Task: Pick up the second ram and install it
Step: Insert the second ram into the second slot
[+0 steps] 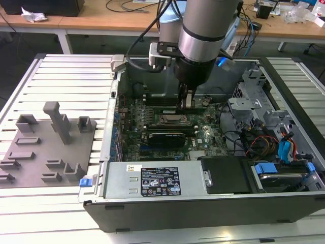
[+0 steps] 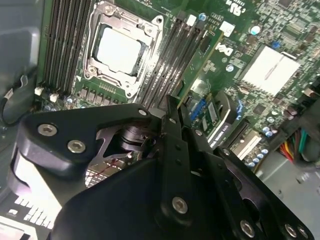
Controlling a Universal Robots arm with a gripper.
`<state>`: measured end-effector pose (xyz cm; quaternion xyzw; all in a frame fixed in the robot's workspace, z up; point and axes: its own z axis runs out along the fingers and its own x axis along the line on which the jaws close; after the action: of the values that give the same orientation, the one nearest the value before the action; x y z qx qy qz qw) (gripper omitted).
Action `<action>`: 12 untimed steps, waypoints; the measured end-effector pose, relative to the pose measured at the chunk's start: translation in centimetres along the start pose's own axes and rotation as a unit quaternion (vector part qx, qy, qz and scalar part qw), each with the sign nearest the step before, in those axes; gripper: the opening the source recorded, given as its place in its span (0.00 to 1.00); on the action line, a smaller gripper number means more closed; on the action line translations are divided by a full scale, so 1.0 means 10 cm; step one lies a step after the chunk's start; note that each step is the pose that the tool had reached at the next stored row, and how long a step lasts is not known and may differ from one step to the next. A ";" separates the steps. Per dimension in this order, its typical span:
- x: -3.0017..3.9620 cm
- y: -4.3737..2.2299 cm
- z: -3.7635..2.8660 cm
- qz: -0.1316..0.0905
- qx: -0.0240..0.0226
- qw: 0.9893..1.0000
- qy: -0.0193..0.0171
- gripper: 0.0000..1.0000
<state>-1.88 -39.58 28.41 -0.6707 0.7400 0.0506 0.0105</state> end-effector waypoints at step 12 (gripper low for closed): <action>0.008 0.094 0.353 0.000 0.001 1.000 0.009 0.14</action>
<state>-3.01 -39.26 24.95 -0.6709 0.7402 0.0438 0.0043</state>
